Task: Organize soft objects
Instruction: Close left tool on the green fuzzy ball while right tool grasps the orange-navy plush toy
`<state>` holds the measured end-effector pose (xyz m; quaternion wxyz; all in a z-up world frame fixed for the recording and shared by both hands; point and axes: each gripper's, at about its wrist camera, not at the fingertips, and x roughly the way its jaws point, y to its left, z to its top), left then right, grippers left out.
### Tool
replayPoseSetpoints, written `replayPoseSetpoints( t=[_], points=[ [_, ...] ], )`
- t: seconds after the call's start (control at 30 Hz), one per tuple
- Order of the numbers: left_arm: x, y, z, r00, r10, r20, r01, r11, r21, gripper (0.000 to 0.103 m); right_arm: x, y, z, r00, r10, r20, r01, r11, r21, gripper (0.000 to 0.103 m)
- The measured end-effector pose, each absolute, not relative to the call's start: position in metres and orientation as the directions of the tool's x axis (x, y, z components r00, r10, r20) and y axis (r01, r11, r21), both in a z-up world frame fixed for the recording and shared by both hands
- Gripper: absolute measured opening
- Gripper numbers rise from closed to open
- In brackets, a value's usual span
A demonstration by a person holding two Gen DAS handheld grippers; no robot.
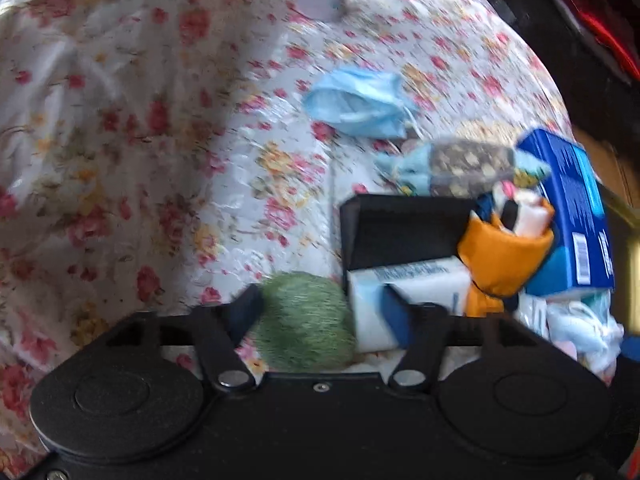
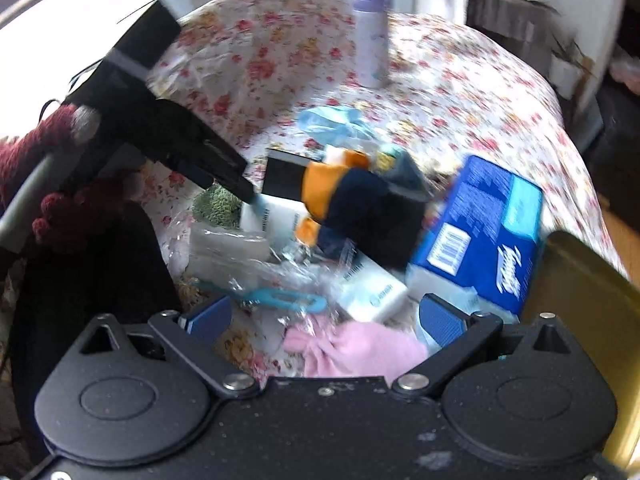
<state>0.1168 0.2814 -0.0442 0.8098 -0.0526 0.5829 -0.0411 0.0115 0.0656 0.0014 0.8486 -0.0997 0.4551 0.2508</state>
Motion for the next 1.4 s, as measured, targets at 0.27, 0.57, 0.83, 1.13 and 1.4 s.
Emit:
replayPoseSetpoints(
  t=[0.27,0.57,0.83,1.13,1.4],
  points=[
    [0.120,0.276,-0.051,0.266,-0.126,-0.956,0.041,0.992,-0.120,0.083,0.025,0.103,-0.017,0.454,0.319,-0.832,-0.660,0.748,-0.073,0.101],
    [0.116,0.277,-0.046,0.324,-0.158,-0.933,0.062,0.987,-0.146,0.062,0.050,0.105,-0.010,0.470,0.332,-0.818,-0.643,0.763,-0.059,0.101],
    [0.119,0.297,-0.047,0.345,-0.210,-0.915,-0.039,0.971,-0.237,0.057,0.092,0.098,-0.017,0.468,0.301,-0.831,-0.462,0.885,0.060,0.086],
    [0.122,0.302,-0.052,0.332,-0.187,-0.925,-0.086,0.970,-0.227,0.068,0.116,0.103,-0.043,0.437,0.310,-0.844,-0.297,0.936,0.190,0.085],
    [0.123,0.307,-0.056,0.314,-0.165,-0.935,-0.143,0.965,-0.218,0.072,0.121,0.101,-0.051,0.457,0.313,-0.832,-0.213,0.947,0.240,0.089]
  ],
)
